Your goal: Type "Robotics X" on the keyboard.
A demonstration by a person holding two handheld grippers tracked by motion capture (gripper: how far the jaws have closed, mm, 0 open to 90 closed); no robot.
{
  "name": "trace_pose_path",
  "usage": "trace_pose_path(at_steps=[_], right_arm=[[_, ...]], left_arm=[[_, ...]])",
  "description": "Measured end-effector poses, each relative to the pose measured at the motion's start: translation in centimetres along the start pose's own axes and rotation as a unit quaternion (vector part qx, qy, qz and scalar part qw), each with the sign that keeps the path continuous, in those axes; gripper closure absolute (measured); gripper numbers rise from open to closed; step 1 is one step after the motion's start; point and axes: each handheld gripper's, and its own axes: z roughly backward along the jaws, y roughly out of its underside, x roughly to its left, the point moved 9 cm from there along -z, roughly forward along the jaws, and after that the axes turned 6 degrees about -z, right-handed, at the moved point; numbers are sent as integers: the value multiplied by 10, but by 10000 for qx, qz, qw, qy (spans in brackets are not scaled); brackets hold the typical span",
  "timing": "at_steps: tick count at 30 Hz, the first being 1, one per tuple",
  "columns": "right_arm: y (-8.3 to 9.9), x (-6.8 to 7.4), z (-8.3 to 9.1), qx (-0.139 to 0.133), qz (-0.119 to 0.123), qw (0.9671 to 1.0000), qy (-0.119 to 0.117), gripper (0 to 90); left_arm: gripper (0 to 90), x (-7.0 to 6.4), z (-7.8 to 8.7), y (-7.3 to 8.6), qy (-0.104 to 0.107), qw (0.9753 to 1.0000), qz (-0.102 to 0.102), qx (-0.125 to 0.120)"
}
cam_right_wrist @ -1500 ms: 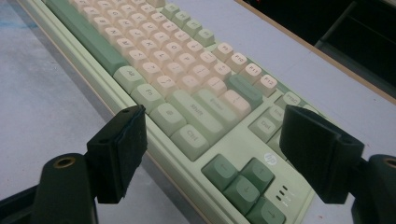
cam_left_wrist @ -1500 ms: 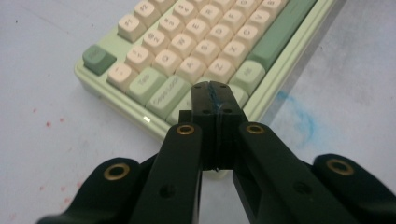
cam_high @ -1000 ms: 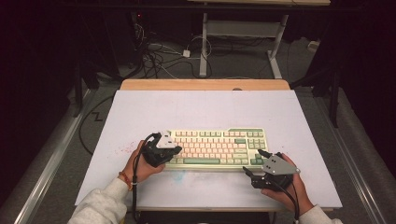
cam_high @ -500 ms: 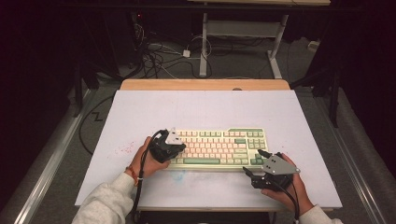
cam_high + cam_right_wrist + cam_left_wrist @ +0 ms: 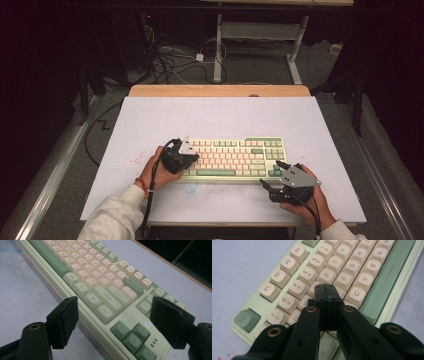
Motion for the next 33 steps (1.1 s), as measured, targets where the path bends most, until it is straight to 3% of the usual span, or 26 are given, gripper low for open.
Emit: trace_pose_path(at_steps=[22, 29, 33], right_arm=[[0, 0, 0, -10, 1, 10000, 2, 233], [-1, -1, 1, -17, -1, 10000, 14, 233], [-1, -1, 1, -25, -3, 10000, 19, 233]], left_arm=[[867, 1, 9, -7, -226, 9996, -144, -133], [799, 3, 13, -9, -374, 9988, -193, -250], [709, 4, 17, -12, -479, 9978, -211, -403]])
